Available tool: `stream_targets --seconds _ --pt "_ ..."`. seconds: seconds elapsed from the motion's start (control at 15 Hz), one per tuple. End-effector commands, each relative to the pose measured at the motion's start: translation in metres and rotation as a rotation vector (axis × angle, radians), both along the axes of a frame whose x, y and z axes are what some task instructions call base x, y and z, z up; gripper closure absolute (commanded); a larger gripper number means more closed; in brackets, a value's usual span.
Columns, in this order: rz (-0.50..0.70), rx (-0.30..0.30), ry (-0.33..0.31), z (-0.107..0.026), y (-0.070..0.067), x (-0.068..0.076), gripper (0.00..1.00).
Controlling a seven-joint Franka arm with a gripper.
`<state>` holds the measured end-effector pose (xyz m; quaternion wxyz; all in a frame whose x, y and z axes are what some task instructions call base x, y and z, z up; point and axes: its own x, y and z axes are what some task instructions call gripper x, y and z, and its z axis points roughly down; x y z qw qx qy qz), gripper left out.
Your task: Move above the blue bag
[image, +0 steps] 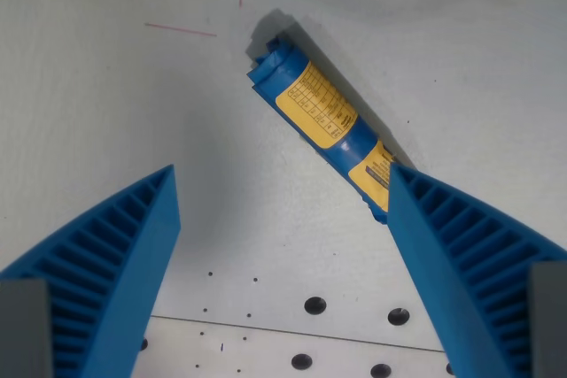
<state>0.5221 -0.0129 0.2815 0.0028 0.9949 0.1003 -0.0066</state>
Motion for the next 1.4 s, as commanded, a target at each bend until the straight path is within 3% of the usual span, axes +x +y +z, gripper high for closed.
stream_targets --seconds 0.07,0.8,1.4 --pt "0.0 0.0 -0.003 0.002 0.0 0.0 0.0" --pt "0.078 -0.005 -0.007 -0.003 -0.001 -0.001 0.0" --pt "0.253 -0.019 -0.04 -0.02 -0.008 -0.003 0.0"
